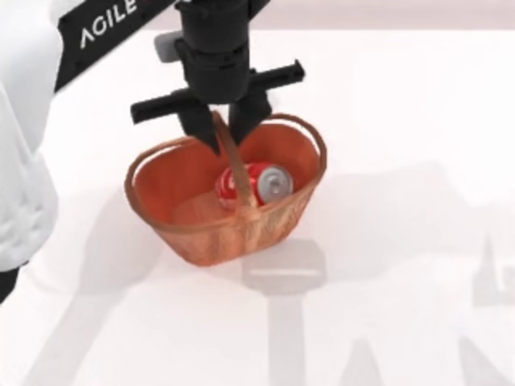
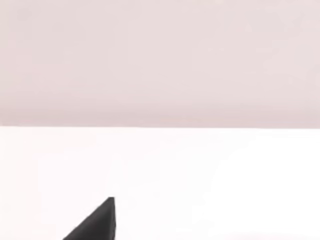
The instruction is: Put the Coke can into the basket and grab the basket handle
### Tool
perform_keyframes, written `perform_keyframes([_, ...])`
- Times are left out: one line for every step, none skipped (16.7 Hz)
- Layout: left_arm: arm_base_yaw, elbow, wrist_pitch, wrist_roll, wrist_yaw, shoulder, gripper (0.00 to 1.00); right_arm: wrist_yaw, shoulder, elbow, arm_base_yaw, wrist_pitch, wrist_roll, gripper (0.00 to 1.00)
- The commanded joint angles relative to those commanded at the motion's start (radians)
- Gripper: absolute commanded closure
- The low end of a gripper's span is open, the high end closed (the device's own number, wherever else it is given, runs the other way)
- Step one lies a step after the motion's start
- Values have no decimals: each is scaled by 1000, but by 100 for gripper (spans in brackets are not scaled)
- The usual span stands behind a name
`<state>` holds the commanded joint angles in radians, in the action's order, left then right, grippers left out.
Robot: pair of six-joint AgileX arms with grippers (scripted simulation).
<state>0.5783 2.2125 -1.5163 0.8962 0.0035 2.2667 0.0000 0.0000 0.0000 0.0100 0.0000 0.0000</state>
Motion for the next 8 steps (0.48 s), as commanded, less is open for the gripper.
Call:
perform_keyframes([0, 0, 0, 0, 0, 0, 100, 0, 0, 0, 0, 0, 0, 0])
perform_keyframes([0, 0, 0, 0, 0, 0, 100, 0, 0, 0, 0, 0, 0, 0])
perform_keyframes([0, 0, 0, 0, 0, 0, 100, 0, 0, 0, 0, 0, 0, 0])
perform_keyframes([0, 0, 0, 0, 0, 0, 100, 0, 0, 0, 0, 0, 0, 0])
perform_keyframes([0, 0, 0, 0, 0, 0, 100, 0, 0, 0, 0, 0, 0, 0])
perform_keyframes([-1, 1, 0, -1, 0, 2, 100, 0, 0, 0, 0, 0, 0, 0])
perform_keyframes([-1, 5, -3, -2, 0, 3, 100, 0, 0, 0, 0, 0, 0, 0])
perform_keyframes([-3, 19, -17, -5, 0, 6, 100, 0, 0, 0, 0, 0, 0, 0])
